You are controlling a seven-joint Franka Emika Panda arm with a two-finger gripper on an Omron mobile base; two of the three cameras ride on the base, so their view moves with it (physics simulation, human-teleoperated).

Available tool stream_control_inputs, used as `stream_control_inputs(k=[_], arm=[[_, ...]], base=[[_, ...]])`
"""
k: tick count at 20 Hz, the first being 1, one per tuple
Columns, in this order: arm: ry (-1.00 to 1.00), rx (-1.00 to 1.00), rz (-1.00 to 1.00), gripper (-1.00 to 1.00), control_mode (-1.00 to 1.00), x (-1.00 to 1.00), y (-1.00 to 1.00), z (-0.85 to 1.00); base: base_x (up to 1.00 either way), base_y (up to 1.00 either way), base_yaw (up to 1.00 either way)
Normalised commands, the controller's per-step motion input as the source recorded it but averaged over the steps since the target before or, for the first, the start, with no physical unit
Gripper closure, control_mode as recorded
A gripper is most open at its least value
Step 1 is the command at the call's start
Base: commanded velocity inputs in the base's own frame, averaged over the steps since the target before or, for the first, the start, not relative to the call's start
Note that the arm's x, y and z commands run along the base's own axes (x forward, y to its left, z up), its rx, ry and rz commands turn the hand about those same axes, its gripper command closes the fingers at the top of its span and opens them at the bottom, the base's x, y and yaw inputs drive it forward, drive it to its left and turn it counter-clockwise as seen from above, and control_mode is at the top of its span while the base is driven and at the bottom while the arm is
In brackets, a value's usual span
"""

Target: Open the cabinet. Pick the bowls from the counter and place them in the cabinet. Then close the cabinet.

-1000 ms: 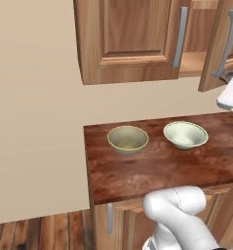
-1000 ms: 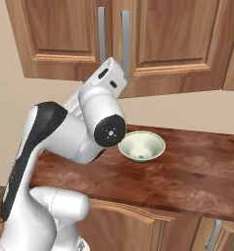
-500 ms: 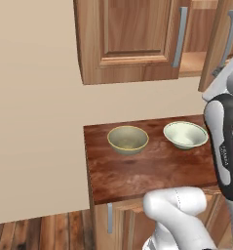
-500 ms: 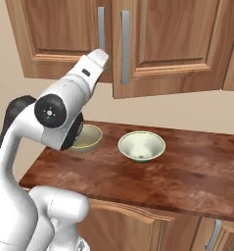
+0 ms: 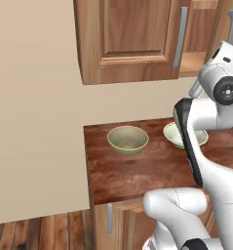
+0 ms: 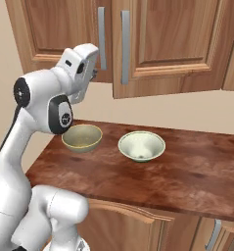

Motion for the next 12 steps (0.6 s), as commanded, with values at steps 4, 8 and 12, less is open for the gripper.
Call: stream_control_inputs(k=[4,8,12], arm=[[0.05,-0.13,-0.23,1.0,-1.0,0.37,0.0,0.0],[0.03,-0.11,-0.23,1.0,-1.0,0.32,0.0,0.0],[0.04,-0.1,-0.22,1.0,-1.0,0.32,0.0,0.0]], base=[[0.0,0.0,0.0],[0.0,0.0,0.0],[0.0,0.0,0.0]])
